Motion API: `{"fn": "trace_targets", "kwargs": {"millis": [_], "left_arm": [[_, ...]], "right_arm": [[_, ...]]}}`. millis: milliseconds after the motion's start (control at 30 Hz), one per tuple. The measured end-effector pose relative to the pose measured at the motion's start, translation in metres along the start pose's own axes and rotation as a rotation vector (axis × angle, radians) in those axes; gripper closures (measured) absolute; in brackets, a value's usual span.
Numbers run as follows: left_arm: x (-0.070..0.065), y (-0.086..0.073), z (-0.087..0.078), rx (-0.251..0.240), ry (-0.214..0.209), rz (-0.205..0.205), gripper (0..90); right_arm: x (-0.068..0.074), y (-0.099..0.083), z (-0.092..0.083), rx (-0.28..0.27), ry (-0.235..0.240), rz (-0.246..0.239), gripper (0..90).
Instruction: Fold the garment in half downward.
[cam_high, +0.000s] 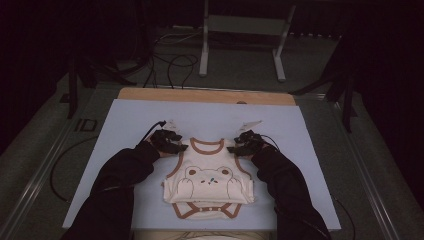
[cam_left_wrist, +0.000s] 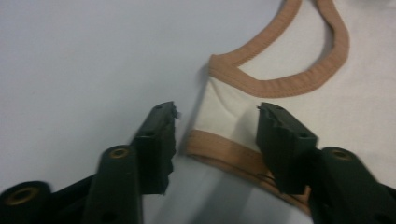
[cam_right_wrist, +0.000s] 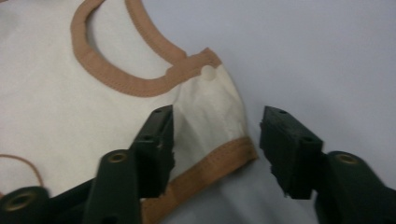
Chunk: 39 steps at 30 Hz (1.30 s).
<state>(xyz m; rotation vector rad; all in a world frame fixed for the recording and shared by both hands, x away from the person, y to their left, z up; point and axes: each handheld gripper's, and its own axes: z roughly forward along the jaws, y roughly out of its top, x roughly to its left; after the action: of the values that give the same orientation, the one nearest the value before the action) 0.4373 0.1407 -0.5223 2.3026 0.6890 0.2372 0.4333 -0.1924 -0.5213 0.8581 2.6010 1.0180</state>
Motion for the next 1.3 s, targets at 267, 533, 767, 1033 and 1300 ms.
{"fn": "trace_targets", "kwargs": {"millis": [267, 533, 767, 1033, 1300], "left_arm": [[-0.006, 0.007, 0.001, 0.045, -0.030, -0.009, 55.2], [-0.009, 0.009, 0.001, 0.057, -0.038, -0.011, 63.6], [-0.011, 0.011, 0.002, 0.069, -0.056, -0.030, 72.4], [-0.013, 0.012, 0.003, 0.076, -0.103, -0.041, 86.3], [-0.013, 0.014, -0.001, 0.055, -0.104, -0.043, 87.1]], "right_arm": [[0.007, 0.003, -0.001, 0.019, 0.018, -0.016, 66.1], [0.010, 0.004, -0.002, 0.033, 0.033, -0.026, 75.4], [0.012, 0.007, -0.001, 0.046, 0.037, -0.032, 80.8], [0.015, 0.005, -0.002, 0.030, 0.025, -0.045, 82.4], [0.011, 0.006, -0.003, 0.035, 0.030, -0.036, 82.6]]}}
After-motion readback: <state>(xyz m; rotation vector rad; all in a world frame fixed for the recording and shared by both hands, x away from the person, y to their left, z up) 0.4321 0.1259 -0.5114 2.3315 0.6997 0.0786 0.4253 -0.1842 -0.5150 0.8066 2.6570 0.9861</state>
